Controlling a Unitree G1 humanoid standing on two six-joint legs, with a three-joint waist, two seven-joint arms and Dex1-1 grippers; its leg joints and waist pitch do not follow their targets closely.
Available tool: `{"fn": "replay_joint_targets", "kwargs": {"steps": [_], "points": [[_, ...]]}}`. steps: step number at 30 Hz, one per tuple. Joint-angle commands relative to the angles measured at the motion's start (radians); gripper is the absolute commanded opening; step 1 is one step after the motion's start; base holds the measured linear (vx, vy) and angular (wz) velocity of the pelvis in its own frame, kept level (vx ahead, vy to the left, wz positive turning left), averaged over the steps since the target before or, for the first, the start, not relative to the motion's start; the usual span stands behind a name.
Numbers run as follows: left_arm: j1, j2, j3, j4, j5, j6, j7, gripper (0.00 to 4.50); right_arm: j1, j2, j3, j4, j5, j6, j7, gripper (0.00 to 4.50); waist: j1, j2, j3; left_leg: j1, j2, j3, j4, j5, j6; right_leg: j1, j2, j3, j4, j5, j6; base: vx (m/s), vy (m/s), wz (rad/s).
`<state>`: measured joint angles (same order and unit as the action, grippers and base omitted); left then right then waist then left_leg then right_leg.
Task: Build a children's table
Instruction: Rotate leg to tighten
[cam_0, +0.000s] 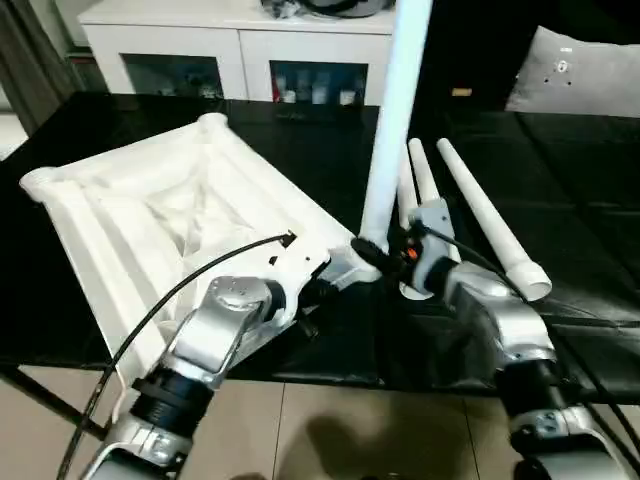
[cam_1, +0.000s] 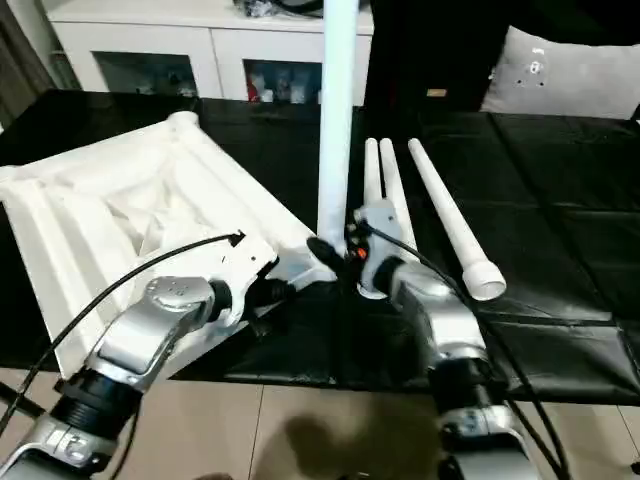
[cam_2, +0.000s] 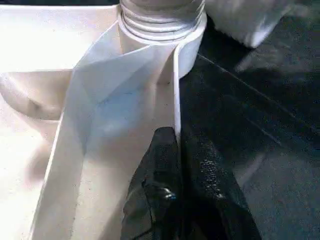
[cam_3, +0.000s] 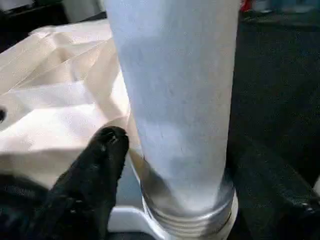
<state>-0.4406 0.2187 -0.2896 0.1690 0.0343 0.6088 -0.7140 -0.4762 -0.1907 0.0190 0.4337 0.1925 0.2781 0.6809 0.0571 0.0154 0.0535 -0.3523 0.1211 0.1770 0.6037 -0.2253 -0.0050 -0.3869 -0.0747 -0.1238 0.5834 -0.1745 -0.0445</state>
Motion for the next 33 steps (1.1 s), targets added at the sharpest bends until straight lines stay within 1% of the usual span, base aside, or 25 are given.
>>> {"fn": "replay_joint_targets", "kwargs": {"steps": [1, 3, 4, 5, 6, 7, 8, 9, 10, 12, 13, 14, 15, 16, 19, 21, 22, 24, 25, 26, 28, 30, 31, 32, 33], "points": [[-0.005, 0.038, -0.014, -0.016, -0.004, -0.071, -0.054, 0.00, 0.016, -0.053, 0.030, -0.027, 0.012, -0.005, 0.103, 3.75, 0.010, -0.006, -0.059, -0.001, 0.119, -0.051, -0.071, -0.118, 0.089, 0.057, -0.120, 0.082, -0.073, -0.257, -0.186, 0.000, 0.000, 0.00], [-0.004, 0.067, -0.023, -0.008, -0.004, -0.096, -0.086, 0.00, 0.016, -0.093, 0.028, -0.032, 0.019, -0.008, 0.156, 3.91, 0.013, -0.005, -0.059, -0.002, 0.120, -0.051, -0.071, -0.118, 0.090, 0.057, -0.121, 0.083, -0.073, -0.262, -0.182, 0.000, 0.000, 0.00], [-0.004, 0.069, -0.024, -0.008, -0.004, -0.099, -0.089, 0.00, 0.016, -0.096, 0.028, -0.033, 0.020, -0.008, 0.161, 3.99, 0.013, -0.003, -0.060, -0.002, 0.121, -0.052, -0.072, -0.113, 0.088, 0.056, -0.119, 0.083, -0.071, -0.246, -0.185, 0.000, 0.000, 0.00], [-0.002, 0.103, -0.040, -0.001, -0.007, -0.136, -0.135, 0.00, 0.017, -0.141, 0.034, -0.044, 0.025, -0.012, 0.234, 4.19, 0.014, -0.004, -0.060, -0.002, 0.121, -0.053, -0.071, -0.113, 0.091, 0.057, -0.119, 0.082, -0.069, -0.239, -0.187, 0.000, 0.000, 0.00], [-0.001, 0.121, -0.048, 0.003, -0.010, -0.152, -0.162, 0.00, 0.016, -0.165, 0.038, -0.048, 0.028, -0.007, 0.270, 4.19, 0.016, 0.000, -0.061, -0.002, 0.120, -0.053, -0.070, -0.113, 0.092, 0.058, -0.120, 0.082, -0.068, -0.235, -0.190, 0.000, 0.000, 0.00], [0.000, 0.135, -0.057, 0.007, -0.011, -0.171, -0.188, 0.00, 0.015, -0.187, 0.044, -0.053, 0.033, -0.001, 0.306, 4.28, 0.018, -0.001, -0.062, 0.000, 0.122, -0.053, -0.069, -0.101, 0.097, 0.057, -0.119, 0.082, -0.065, -0.208, -0.194, 0.000, 0.000, 0.00], [0.000, 0.135, -0.057, 0.007, -0.011, -0.171, -0.188, 0.00, 0.015, -0.187, 0.044, -0.053, 0.033, -0.001, 0.306, 4.36, 0.019, -0.001, -0.062, 0.000, 0.124, -0.053, -0.069, -0.093, 0.099, 0.057, -0.118, 0.083, -0.062, -0.190, -0.199, 0.000, 0.000, 0.00], [0.002, 0.153, -0.069, 0.014, -0.015, -0.193, -0.229, 0.00, 0.012, -0.218, 0.049, -0.059, 0.046, 0.009, 0.362, 4.36, 0.021, 0.000, -0.063, 0.002, 0.124, -0.051, -0.068, -0.082, 0.103, 0.055, -0.118, 0.083, -0.059, -0.164, -0.210, 0.000, 0.000, 0.00], [0.004, 0.168, -0.080, 0.021, -0.015, -0.223, -0.259, 0.00, 0.009, -0.238, 0.053, -0.061, 0.054, 0.011, 0.397, 4.36, 0.027, -0.002, -0.064, 0.001, 0.123, -0.051, -0.067, -0.083, 0.113, 0.058, -0.120, 0.082, -0.058, -0.161, -0.216, 0.000, 0.000, 0.00], [0.010, 0.196, -0.103, 0.022, -0.022, -0.266, -0.325, 0.00, 0.000, -0.269, 0.062, -0.054, 0.061, 0.003, 0.450, 4.36, 0.037, -0.002, -0.064, 0.003, 0.124, -0.049, -0.066, -0.075, 0.116, 0.055, -0.119, 0.082, -0.057, -0.156, -0.221, 0.000, 0.000, 0.00], [0.012, 0.214, -0.116, 0.021, -0.023, -0.288, -0.356, 0.00, -0.004, -0.280, 0.069, -0.049, 0.060, -0.006, 0.475, 4.36, 0.041, -0.004, -0.064, 0.003, 0.126, -0.049, -0.067, -0.075, 0.115, 0.055, -0.119, 0.082, -0.056, -0.161, -0.220, 0.000, 0.000, 0.00], [0.013, 0.231, -0.129, 0.021, -0.023, -0.312, -0.388, 0.00, -0.008, -0.291, 0.077, -0.044, 0.056, -0.019, 0.502, 4.20, 0.042, -0.008, -0.063, 0.003, 0.126, -0.048, -0.067, -0.076, 0.115, 0.055, -0.119, 0.081, -0.055, -0.166, -0.220, 0.000, 0.000, 0.00], [0.013, 0.238, -0.134, 0.023, -0.022, -0.318, -0.400, 0.00, -0.010, -0.294, 0.081, -0.045, 0.055, -0.025, 0.514, 4.09, 0.046, -0.004, -0.063, 0.003, 0.128, -0.048, -0.067, -0.081, 0.110, 0.054, -0.120, 0.082, -0.055, -0.180, -0.218, 0.000, 0.000, 0.00], [0.012, 0.238, -0.135, 0.023, -0.022, -0.319, -0.401, 0.00, -0.010, -0.295, 0.081, -0.045, 0.055, -0.025, 0.515, 4.02, 0.049, -0.003, -0.062, 0.005, 0.129, -0.047, -0.068, -0.089, 0.101, 0.052, -0.120, 0.083, -0.057, -0.192, -0.216, 0.000, 0.000, 0.00], [0.004, 0.260, -0.149, 0.039, -0.016, -0.351, -0.435, 0.00, -0.011, -0.313, 0.100, -0.050, 0.063, -0.011, 0.586, 3.89, 0.058, -0.005, -0.062, 0.006, 0.131, -0.048, -0.069, -0.099, 0.090, 0.052, -0.121, 0.082, -0.056, -0.205, -0.215, 0.000, 0.000, 0.00], [-0.011, 0.274, -0.158, 0.071, -0.004, -0.388, -0.462, 0.00, -0.013, -0.328, 0.119, -0.066, 0.079, 0.015, 0.637, 3.66, 0.060, -0.007, -0.062, 0.006, 0.129, -0.047, -0.069, -0.107, 0.089, 0.052, -0.119, 0.082, -0.058, -0.212, -0.210, 0.000, 0.000, 0.00], [-0.012, 0.275, -0.158, 0.072, -0.004, -0.388, -0.462, 0.00, -0.013, -0.328, 0.119, -0.066, 0.080, 0.015, 0.637, 3.58, 0.062, -0.007, -0.063, 0.005, 0.130, -0.048, -0.069, -0.101, 0.086, 0.053, -0.123, 0.083, -0.056, -0.206, -0.209, 0.000, 0.000, 0.00], [-0.020, 0.282, -0.163, 0.089, 0.002, -0.412, -0.478, 0.00, -0.016, -0.320, 0.127, -0.076, 0.093, 0.029, 0.654, 3.33, 0.062, -0.007, -0.063, 0.004, 0.129, -0.048, -0.069, -0.102, 0.084, 0.054, -0.123, 0.083, -0.056, -0.212, -0.205, 0.000, 0.000, 0.00], [-0.021, 0.283, -0.164, 0.093, 0.003, -0.418, -0.482, 0.00, -0.016, -0.317, 0.129, -0.079, 0.095, 0.035, 0.660, 3.33, 0.062, -0.008, -0.063, 0.004, 0.129, -0.048, -0.069, -0.100, 0.083, 0.054, -0.123, 0.083, -0.057, -0.217, -0.203, 0.000, 0.000, 0.00], [-0.022, 0.284, -0.164, 0.095, 0.003, -0.421, -0.484, 0.00, -0.016, -0.316, 0.130, -0.080, 0.096, 0.037, 0.662, 3.14, 0.062, -0.008, -0.063, 0.004, 0.128, -0.048, -0.069, -0.099, 0.083, 0.054, -0.122, 0.083, -0.058, -0.220, -0.201, 0.000, 0.000, 0.00], [-0.024, 0.284, -0.164, 0.100, 0.003, -0.428, -0.488, 0.00, -0.013, -0.305, 0.136, -0.082, 0.094, 0.038, 0.664, 3.08, 0.062, -0.008, -0.064, 0.003, 0.129, -0.049, -0.069, -0.105, 0.073, 0.054, -0.125, 0.083, -0.059, -0.241, -0.194, 0.000, 0.000, 0.00], [-0.026, 0.281, -0.165, 0.106, 0.001, -0.433, -0.488, 0.00, -0.013, -0.293, 0.139, -0.071, 0.092, 0.036, 0.664, 2.99, 0.061, -0.006, -0.064, 0.004, 0.129, -0.049, -0.069, -0.101, 0.068, 0.052, -0.124, 0.083, -0.059, -0.235, -0.196, 0.000, 0.000, 0.00], [-0.026, 0.281, -0.165, 0.107, 0.001, -0.434, -0.488, 0.00, -0.014, -0.292, 0.140, -0.069, 0.092, 0.035, 0.664, 2.69, 0.061, -0.007, -0.064, 0.004, 0.129, -0.049, -0.070, -0.099, 0.067, 0.052, -0.123, 0.083, -0.059, -0.233, -0.197, 0.000, 0.000, 0.00], [-0.026, 0.279, -0.167, 0.112, 0.001, -0.439, -0.488, 0.00, -0.016, -0.286, 0.140, -0.055, 0.090, 0.028, 0.663, 2.69, 0.062, -0.006, -0.065, 0.005, 0.130, -0.049, -0.069, -0.094, 0.067, 0.052, -0.123, 0.083, -0.057, -0.221, -0.199, 0.000, 0.000, 0.00], [-0.025, 0.279, -0.167, 0.115, 0.001, -0.444, -0.489, 0.00, -0.017, -0.284, 0.140, -0.050, 0.090, 0.026, 0.662, 2.60, 0.062, -0.006, -0.065, 0.004, 0.130, -0.049, -0.069, -0.093, 0.067, 0.052, -0.122, 0.083, -0.056, -0.215, -0.201, 0.000, 0.000, 0.00]]}}
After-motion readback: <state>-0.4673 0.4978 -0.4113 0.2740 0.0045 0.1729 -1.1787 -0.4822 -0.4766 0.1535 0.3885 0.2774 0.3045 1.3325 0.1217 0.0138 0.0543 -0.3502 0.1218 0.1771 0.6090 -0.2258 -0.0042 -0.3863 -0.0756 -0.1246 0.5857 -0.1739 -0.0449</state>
